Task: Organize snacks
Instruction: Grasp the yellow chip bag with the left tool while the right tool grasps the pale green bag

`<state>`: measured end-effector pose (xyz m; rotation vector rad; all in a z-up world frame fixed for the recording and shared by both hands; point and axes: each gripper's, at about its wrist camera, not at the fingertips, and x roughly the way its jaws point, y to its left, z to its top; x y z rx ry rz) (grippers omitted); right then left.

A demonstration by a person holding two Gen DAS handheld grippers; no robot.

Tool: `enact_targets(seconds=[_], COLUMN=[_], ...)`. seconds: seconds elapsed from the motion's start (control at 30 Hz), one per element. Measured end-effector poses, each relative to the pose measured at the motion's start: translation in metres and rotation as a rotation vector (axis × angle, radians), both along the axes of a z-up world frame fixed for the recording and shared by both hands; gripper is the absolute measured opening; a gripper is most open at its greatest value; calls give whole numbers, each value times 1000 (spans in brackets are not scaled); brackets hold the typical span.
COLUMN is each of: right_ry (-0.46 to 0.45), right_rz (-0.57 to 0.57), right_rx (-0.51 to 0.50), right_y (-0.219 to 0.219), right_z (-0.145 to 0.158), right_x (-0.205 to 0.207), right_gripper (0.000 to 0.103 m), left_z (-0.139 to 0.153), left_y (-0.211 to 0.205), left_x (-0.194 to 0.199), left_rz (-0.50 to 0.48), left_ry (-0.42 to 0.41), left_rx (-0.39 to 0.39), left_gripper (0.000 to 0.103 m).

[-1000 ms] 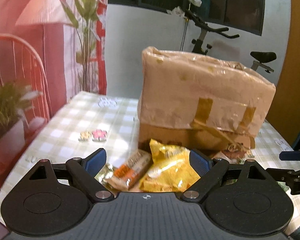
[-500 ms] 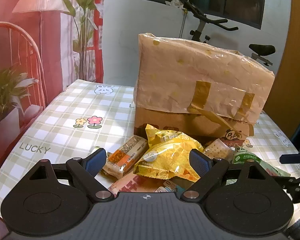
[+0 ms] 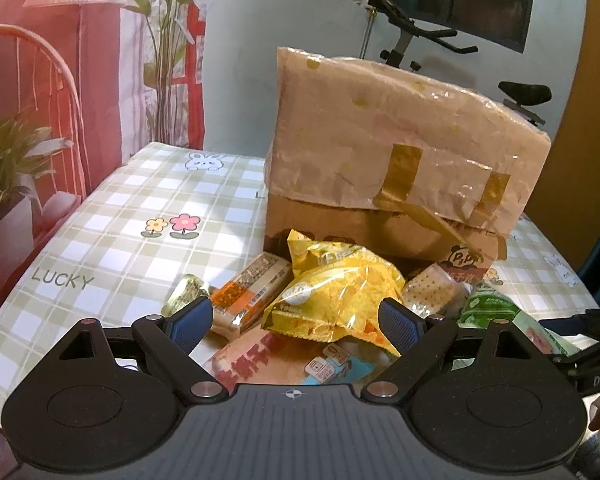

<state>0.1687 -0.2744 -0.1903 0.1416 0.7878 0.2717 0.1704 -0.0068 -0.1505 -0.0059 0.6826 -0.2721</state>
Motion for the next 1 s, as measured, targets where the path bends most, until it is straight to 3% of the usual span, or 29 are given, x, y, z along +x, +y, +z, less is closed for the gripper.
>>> enact_targets(seconds=[0.1, 0.3, 0.47, 0.67, 1.0], right_ry=[43, 60, 33, -31, -40], right_rz=[7, 41, 57, 53, 41], right_rx=[67, 97, 108, 40, 23], right_y=[0, 9, 8, 10, 7], right_z=[-7, -16, -12, 0, 2], right_x=[9, 17, 16, 9, 9], right_gripper=[103, 102, 88, 84, 84], left_z=[-3, -8, -10, -13, -44], left_y=[0, -3, -14, -36, -63], left_x=[1, 3, 15, 36, 62], left_rz=[-7, -39, -87, -113, -132], left_ry=[11, 25, 24, -13, 44], left_rx=[-4, 1, 14, 29, 111], left_gripper=[91, 91, 92, 92, 93])
